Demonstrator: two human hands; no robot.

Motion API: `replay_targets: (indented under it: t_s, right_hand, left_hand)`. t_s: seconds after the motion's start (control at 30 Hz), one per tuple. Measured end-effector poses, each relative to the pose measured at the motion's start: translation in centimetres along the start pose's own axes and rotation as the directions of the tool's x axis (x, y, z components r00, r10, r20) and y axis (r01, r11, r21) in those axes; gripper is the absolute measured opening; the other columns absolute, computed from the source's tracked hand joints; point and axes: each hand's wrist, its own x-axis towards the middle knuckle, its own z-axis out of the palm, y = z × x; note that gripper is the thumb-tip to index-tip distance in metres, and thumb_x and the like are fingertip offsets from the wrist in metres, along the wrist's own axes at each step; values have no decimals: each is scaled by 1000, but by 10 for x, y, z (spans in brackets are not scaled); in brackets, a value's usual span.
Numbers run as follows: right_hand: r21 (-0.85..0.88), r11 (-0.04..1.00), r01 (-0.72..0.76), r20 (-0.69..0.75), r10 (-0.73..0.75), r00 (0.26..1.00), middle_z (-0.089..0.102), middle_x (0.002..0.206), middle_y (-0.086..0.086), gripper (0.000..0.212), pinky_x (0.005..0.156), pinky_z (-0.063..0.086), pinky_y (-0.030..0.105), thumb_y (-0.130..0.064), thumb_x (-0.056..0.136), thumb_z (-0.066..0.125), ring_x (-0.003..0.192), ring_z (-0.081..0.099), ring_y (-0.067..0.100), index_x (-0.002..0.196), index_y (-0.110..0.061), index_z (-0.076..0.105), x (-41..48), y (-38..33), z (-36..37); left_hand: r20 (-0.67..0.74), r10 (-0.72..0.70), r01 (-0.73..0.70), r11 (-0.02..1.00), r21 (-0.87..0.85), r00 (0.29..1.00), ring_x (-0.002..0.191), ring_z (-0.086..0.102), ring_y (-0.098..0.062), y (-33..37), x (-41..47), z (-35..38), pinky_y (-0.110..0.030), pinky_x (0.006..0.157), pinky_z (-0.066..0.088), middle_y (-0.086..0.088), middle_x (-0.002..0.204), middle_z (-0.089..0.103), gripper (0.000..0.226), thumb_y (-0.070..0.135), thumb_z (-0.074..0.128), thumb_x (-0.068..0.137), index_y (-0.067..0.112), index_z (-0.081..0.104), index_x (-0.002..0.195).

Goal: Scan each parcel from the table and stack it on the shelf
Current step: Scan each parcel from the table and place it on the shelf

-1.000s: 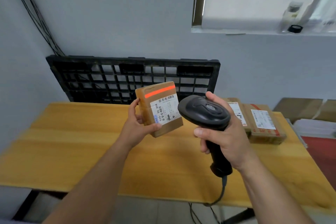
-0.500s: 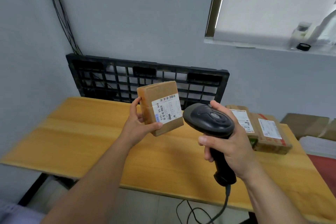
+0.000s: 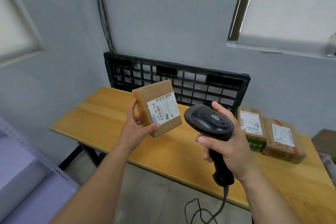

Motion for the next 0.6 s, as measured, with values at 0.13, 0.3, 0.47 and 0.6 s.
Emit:
replay_targets:
  t_s: [0.13,0.3,0.47,0.6]
  right_hand:
    - [18,999,30,110,-32,993,70,90,15,88,43,50,35,-8,66,85,48,59,31,132,-46,42,-11,3,8]
    - [23,997,75,262,-79,962,70,93,13,89,44,50,34,9,71,78,47,59,28,130,-48,43,-18,11,36]
    - [89,993,81,394,-110,912,67,103,16,89,45,50,33,-7,63,83,49,59,24,124,-60,45,-28,17,74]
    - [102,991,87,490,-126,863,67,103,10,91,46,49,30,-4,64,85,51,59,19,121,-64,47,-39,14,103]
  left_hand:
    - [-125,-25,25,1000,0,992,118,53,-17,-7,-48,-11,-42,97,47,-4,129,55,114,27,88,65,49,11,146]
    - [-285,-57,50,998,-34,957,108,60,-13,-17,-105,-35,-26,84,52,0,119,61,108,18,86,69,45,16,146]
    - [-401,-101,97,995,-30,911,115,58,-12,-18,-159,-64,-36,99,48,1,126,62,117,44,88,52,50,19,147]
    - [-499,-102,88,995,-51,861,117,57,-9,-19,-193,-87,-36,100,48,2,127,62,117,39,88,54,42,20,150]
